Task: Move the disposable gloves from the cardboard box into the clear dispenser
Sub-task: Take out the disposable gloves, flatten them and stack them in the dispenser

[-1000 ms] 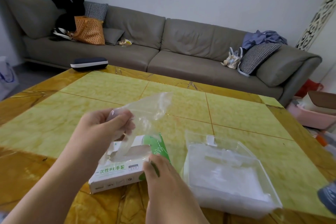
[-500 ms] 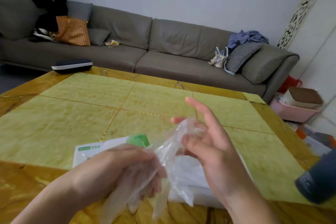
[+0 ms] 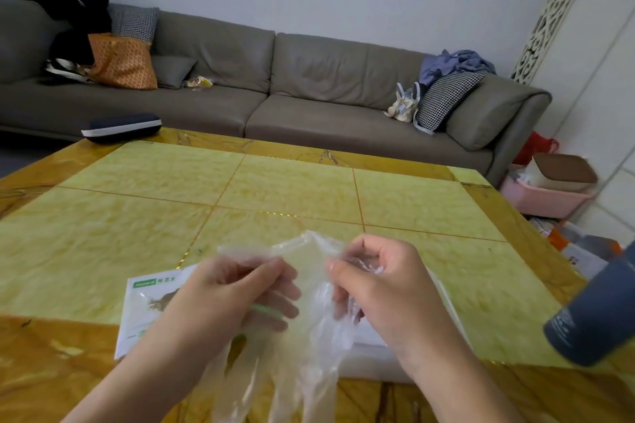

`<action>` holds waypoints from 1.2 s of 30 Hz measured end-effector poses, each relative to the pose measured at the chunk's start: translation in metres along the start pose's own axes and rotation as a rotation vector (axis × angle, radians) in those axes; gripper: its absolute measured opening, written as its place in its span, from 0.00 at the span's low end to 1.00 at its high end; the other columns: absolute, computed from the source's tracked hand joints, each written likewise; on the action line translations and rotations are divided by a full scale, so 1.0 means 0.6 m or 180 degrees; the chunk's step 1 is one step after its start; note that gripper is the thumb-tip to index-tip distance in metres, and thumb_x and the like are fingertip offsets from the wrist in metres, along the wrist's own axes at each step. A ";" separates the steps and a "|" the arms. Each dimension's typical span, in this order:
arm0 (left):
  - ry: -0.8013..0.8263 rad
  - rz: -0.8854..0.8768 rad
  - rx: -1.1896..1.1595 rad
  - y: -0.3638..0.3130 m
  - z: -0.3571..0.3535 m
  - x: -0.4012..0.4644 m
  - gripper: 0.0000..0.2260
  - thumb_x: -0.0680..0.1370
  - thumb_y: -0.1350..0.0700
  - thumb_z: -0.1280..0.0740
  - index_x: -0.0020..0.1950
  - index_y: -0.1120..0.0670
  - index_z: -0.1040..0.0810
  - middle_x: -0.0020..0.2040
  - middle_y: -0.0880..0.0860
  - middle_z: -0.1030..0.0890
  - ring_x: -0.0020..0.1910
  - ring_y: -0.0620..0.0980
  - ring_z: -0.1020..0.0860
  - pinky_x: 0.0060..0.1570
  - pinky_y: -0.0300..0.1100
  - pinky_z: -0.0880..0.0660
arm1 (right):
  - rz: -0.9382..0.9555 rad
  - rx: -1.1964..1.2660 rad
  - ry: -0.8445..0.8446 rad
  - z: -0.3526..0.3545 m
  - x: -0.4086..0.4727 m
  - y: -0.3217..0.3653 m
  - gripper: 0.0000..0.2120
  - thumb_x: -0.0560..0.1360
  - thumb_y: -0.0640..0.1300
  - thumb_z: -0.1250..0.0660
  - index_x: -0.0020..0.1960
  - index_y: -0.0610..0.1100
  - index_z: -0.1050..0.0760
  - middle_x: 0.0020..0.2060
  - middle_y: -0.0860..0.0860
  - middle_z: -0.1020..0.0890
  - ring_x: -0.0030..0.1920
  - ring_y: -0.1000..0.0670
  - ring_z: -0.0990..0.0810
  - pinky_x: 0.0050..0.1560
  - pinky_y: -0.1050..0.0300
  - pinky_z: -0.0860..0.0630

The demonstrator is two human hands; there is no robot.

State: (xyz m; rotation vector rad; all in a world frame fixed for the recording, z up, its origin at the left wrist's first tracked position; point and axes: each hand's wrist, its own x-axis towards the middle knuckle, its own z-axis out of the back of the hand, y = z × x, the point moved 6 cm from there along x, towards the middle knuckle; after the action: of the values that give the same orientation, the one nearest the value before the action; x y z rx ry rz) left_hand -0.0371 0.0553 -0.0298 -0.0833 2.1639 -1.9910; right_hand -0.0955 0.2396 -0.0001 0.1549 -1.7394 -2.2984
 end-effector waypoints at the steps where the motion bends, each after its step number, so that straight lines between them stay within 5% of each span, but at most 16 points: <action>1: -0.0118 0.0002 -0.0049 0.001 0.005 0.002 0.12 0.82 0.58 0.32 0.44 0.63 0.14 0.43 0.64 0.14 0.36 0.57 0.15 0.29 0.39 0.21 | -0.0041 -0.0037 0.0083 0.003 0.002 -0.001 0.04 0.78 0.38 0.28 0.45 0.38 0.21 0.32 0.42 0.16 0.30 0.44 0.18 0.31 0.51 0.22; 7: 0.0253 -0.0149 0.0314 -0.009 -0.007 -0.004 0.10 0.81 0.59 0.32 0.44 0.60 0.13 0.39 0.64 0.16 0.32 0.54 0.19 0.30 0.40 0.23 | -0.0156 -0.0065 0.0578 0.001 0.004 -0.007 0.05 0.79 0.39 0.26 0.48 0.38 0.20 0.35 0.40 0.15 0.32 0.42 0.17 0.32 0.50 0.23; 14: -0.0558 -0.0181 -0.0523 -0.010 0.031 0.005 0.13 0.84 0.56 0.36 0.44 0.60 0.16 0.38 0.65 0.19 0.30 0.59 0.21 0.33 0.48 0.24 | -0.0232 0.0288 0.0489 -0.005 0.000 -0.015 0.13 0.84 0.39 0.36 0.43 0.37 0.20 0.29 0.42 0.21 0.24 0.45 0.27 0.24 0.57 0.33; 19: 0.0087 0.0023 -0.0384 -0.012 0.009 -0.001 0.18 0.79 0.46 0.31 0.55 0.61 0.19 0.46 0.65 0.15 0.39 0.64 0.16 0.36 0.50 0.22 | -0.0217 0.0030 0.0535 -0.011 -0.004 -0.014 0.13 0.84 0.42 0.35 0.42 0.38 0.20 0.29 0.43 0.20 0.24 0.45 0.27 0.23 0.57 0.33; 22: -0.0250 -0.0361 0.0020 -0.021 0.012 -0.001 0.10 0.75 0.56 0.26 0.49 0.63 0.17 0.41 0.63 0.15 0.37 0.60 0.15 0.37 0.49 0.19 | -0.0125 -0.0182 0.0607 -0.018 -0.010 -0.010 0.13 0.84 0.43 0.35 0.43 0.40 0.20 0.29 0.45 0.19 0.24 0.46 0.26 0.24 0.58 0.32; 25: -0.0556 -0.0459 -0.0279 -0.018 0.031 0.006 0.06 0.77 0.62 0.27 0.44 0.65 0.17 0.38 0.64 0.16 0.35 0.60 0.17 0.33 0.47 0.18 | -0.0119 -0.0156 0.0563 -0.018 -0.012 -0.012 0.13 0.84 0.43 0.35 0.43 0.40 0.20 0.28 0.45 0.20 0.25 0.46 0.26 0.24 0.57 0.32; 36: -0.0634 -0.0385 -0.1181 -0.013 0.041 0.011 0.10 0.81 0.55 0.32 0.47 0.61 0.18 0.44 0.60 0.18 0.41 0.58 0.17 0.35 0.46 0.19 | -0.0114 0.0301 0.0421 0.003 -0.017 -0.014 0.18 0.85 0.43 0.37 0.41 0.37 0.19 0.28 0.41 0.20 0.26 0.43 0.27 0.25 0.53 0.32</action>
State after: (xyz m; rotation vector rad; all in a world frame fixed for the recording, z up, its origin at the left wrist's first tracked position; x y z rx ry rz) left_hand -0.0399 0.0292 -0.0244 -0.4556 2.4104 -1.5331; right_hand -0.0871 0.2459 -0.0083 0.3504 -1.7919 -2.1771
